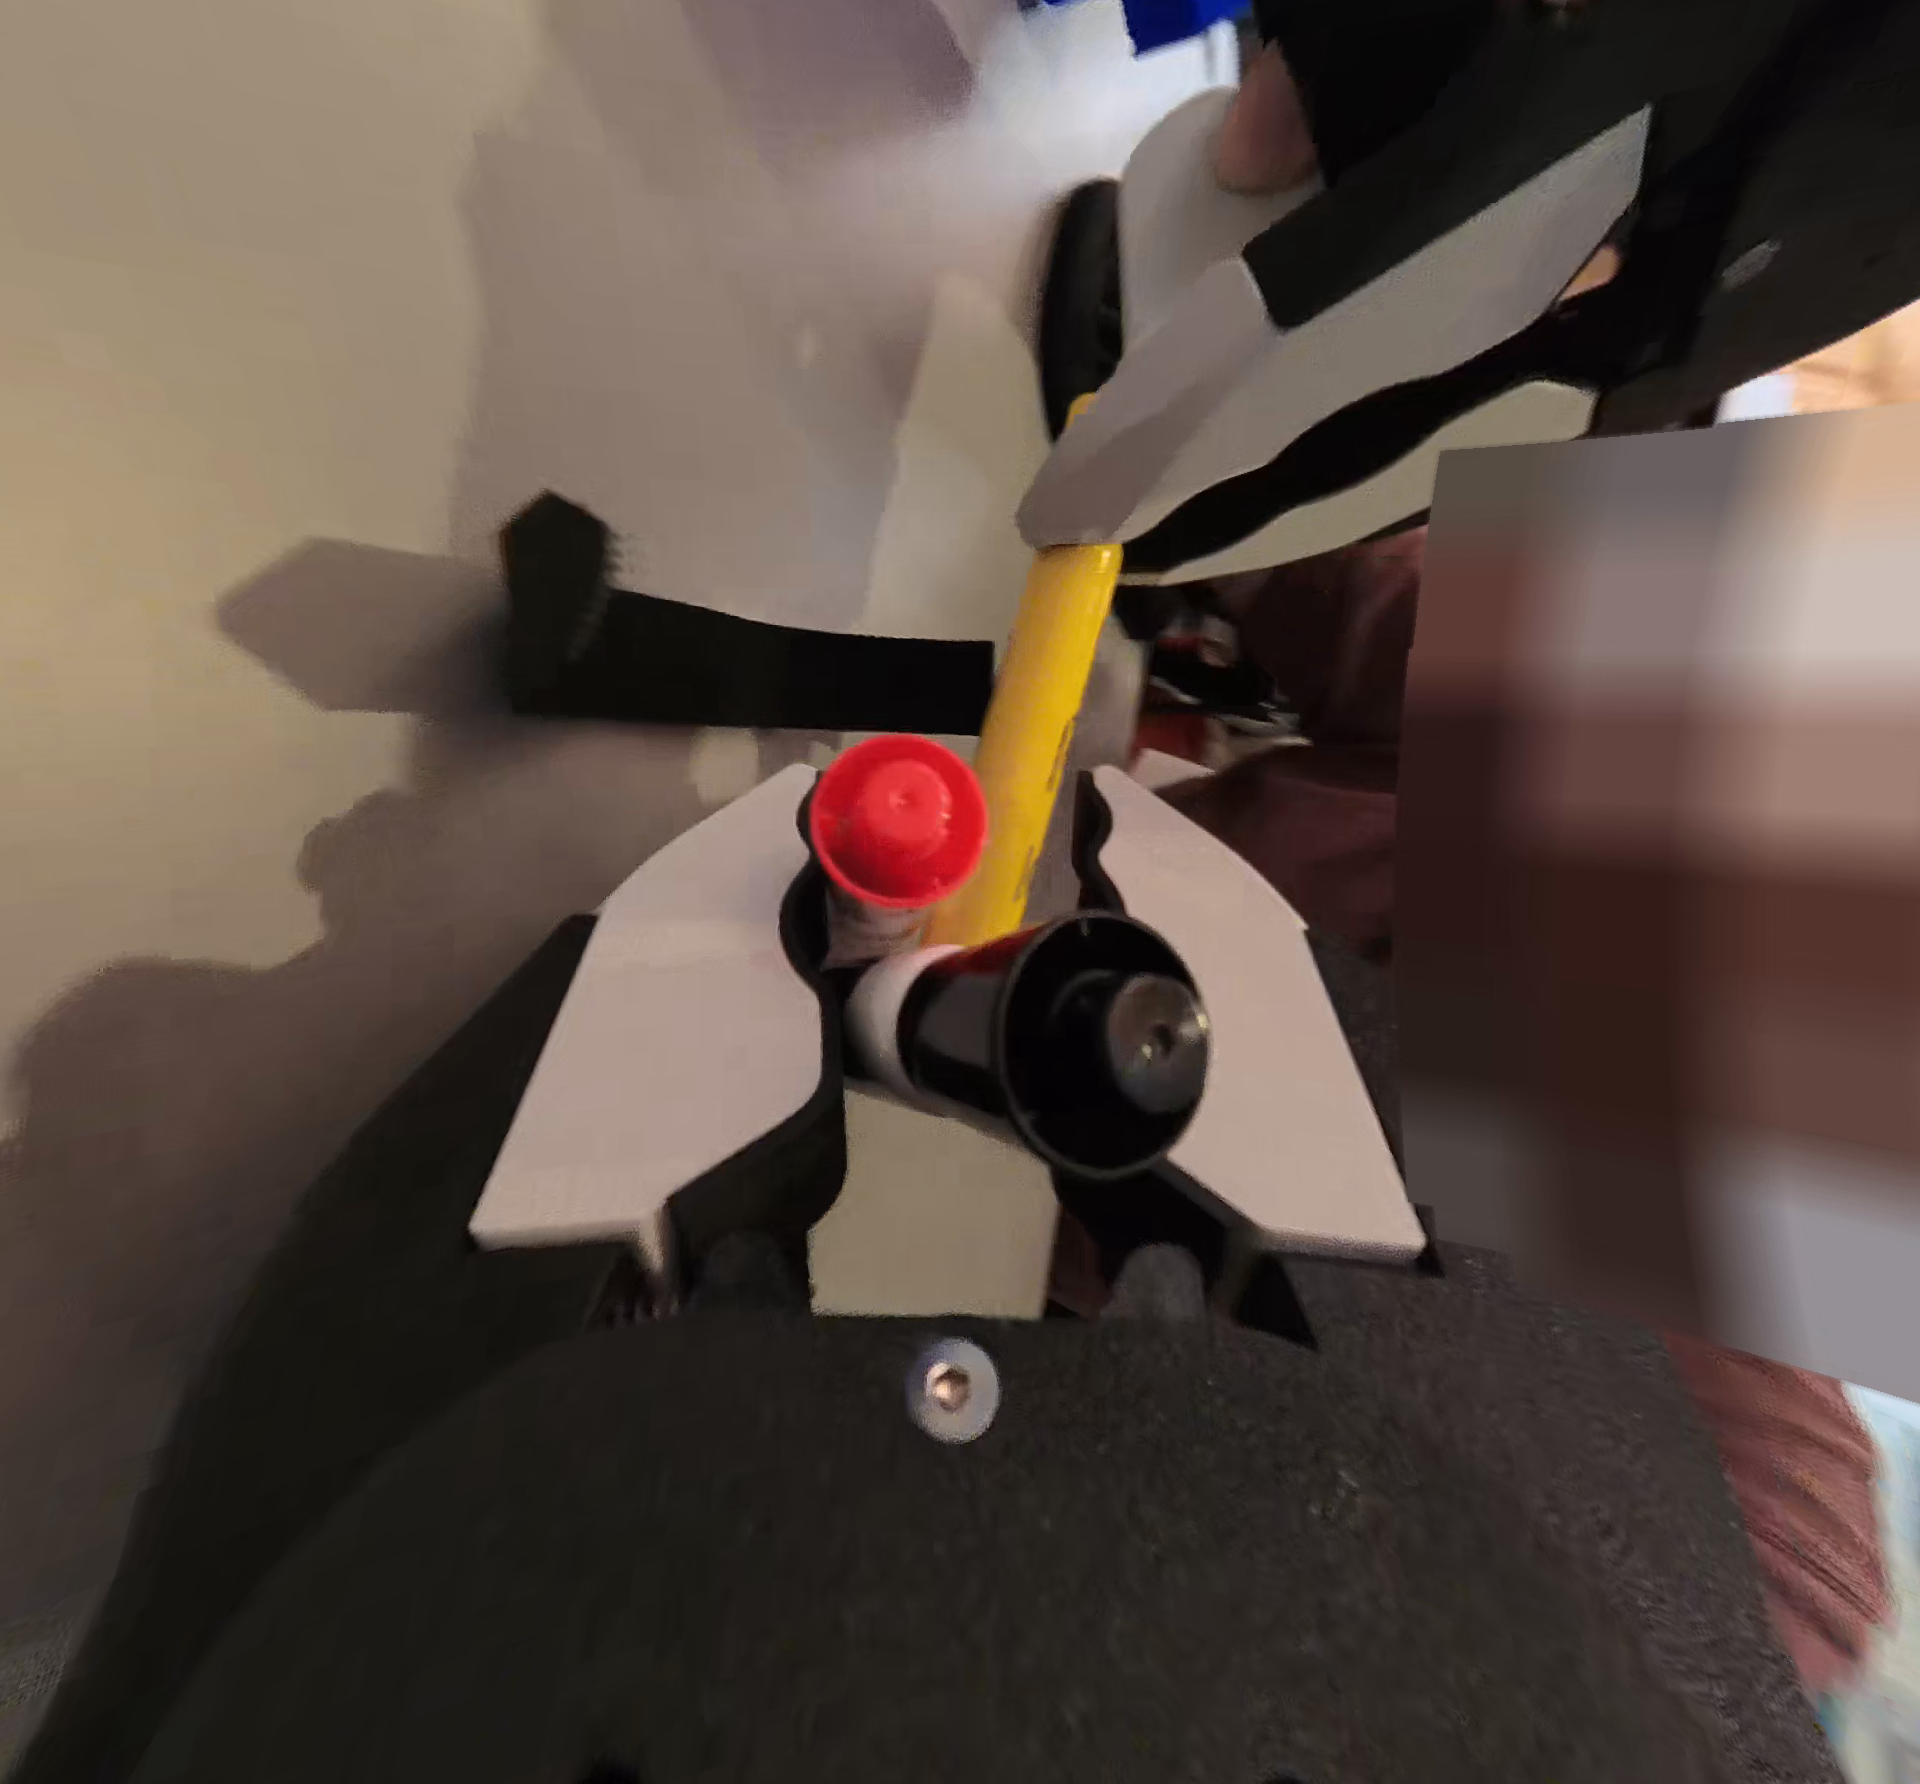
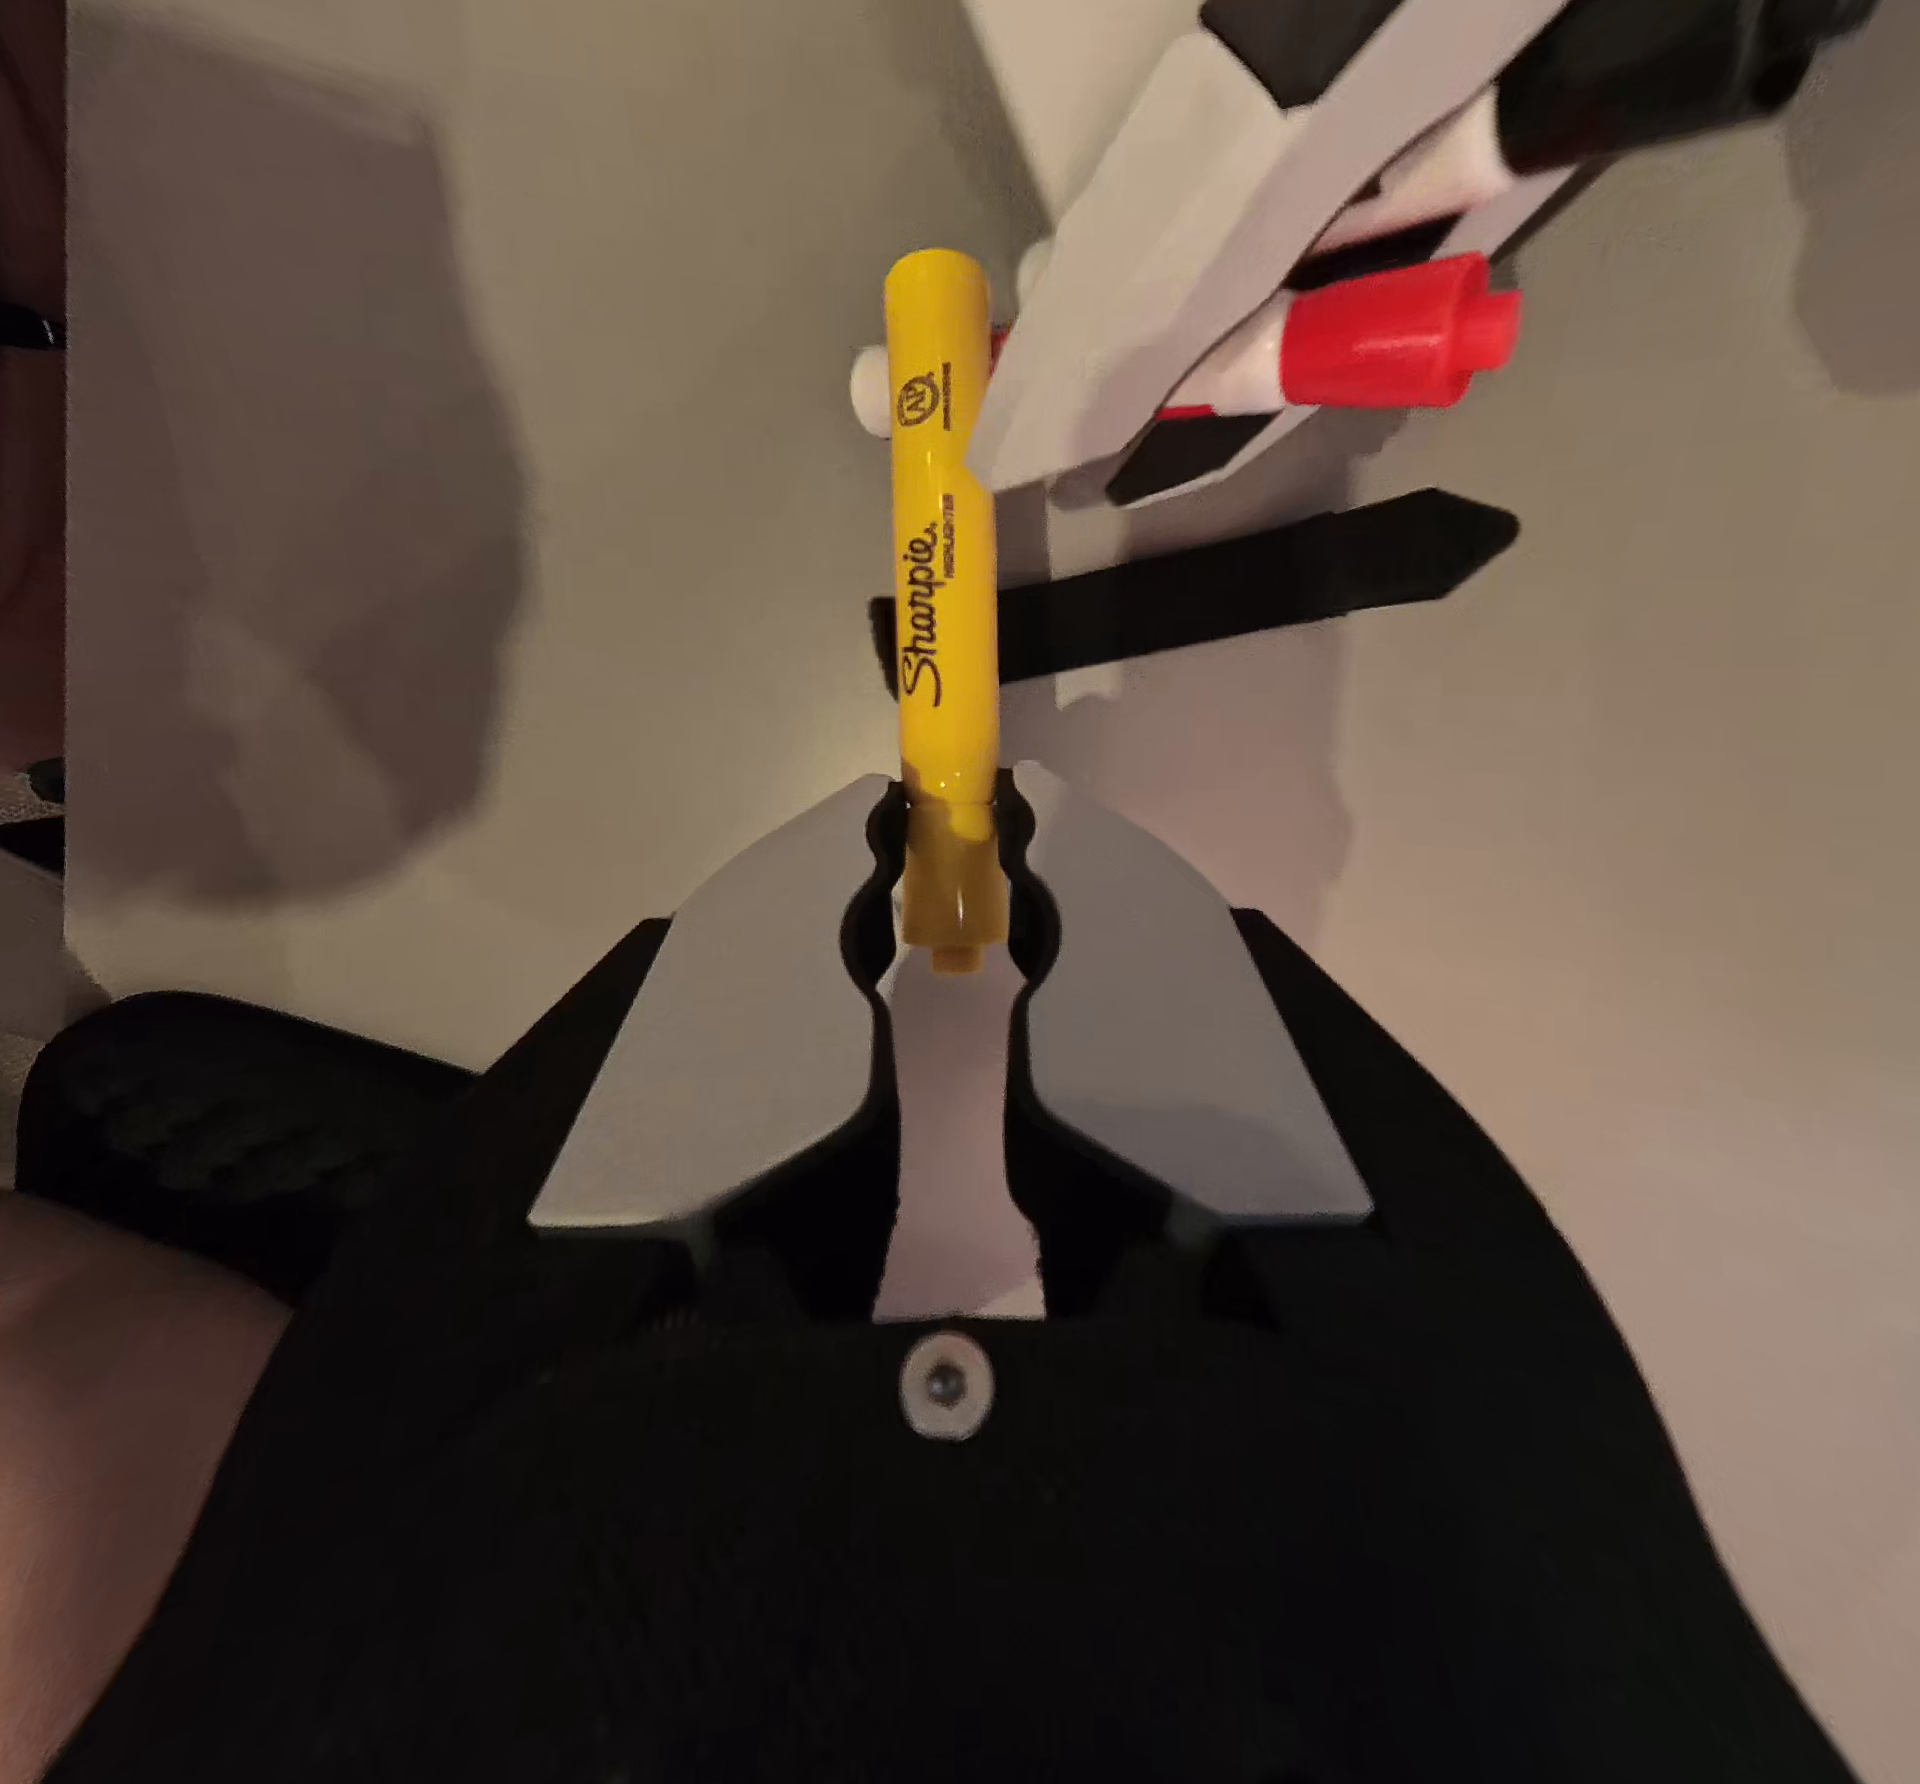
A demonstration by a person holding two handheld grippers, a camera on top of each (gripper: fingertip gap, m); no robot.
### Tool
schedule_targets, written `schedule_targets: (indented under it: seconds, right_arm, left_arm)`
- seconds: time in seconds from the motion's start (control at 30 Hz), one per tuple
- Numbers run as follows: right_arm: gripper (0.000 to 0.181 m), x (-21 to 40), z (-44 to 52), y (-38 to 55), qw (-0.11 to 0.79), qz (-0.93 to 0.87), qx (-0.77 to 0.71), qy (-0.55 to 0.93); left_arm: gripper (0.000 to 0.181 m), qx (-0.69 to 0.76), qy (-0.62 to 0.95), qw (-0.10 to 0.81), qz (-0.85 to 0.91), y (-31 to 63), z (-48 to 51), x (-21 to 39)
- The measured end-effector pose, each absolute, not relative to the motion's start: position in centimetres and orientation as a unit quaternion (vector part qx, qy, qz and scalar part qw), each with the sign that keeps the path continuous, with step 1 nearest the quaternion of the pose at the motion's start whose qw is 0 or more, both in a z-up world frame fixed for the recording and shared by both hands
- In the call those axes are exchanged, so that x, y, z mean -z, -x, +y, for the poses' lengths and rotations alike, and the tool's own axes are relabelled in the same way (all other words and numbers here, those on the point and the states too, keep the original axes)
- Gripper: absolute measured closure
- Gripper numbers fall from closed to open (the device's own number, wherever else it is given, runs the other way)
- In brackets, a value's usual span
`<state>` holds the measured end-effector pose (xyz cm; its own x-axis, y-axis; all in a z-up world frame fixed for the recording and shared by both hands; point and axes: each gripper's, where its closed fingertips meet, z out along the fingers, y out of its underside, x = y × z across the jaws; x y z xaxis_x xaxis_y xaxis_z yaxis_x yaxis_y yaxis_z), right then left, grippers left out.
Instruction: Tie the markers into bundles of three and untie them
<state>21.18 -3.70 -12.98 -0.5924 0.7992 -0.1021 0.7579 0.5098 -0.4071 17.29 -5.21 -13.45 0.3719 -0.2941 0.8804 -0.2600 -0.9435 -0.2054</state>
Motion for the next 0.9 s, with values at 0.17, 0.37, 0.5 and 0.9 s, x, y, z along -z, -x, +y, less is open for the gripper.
schedule_targets:
  seconds: [0.17,0.37,0.5,0.9]
  right_arm:
    - [0.163,12.2,-2.5,-21.4,0.071,-0.858,-0.218,0.46]
    - [0.163,13.9,-0.8,-21.5,0.053,-0.839,-0.21,0.5]
    - [0.163,15.0,-0.5,-21.7,0.036,-0.835,-0.215,0.505]
    - [0.163,14.1,0.5,-21.7,0.062,-0.829,-0.218,0.511]
  left_arm:
    - [0.134,0.452,0.868,0.088,0.185,-15.8,-3.6,12.9]
    - [0.134,0.358,0.903,0.129,0.201,-13.8,-2.6,12.9]
    - [0.132,0.311,0.911,0.179,0.201,-12.1,-1.2,12.0]
    - [0.122,0.208,0.796,0.524,0.221,-8.2,1.4,-1.1]
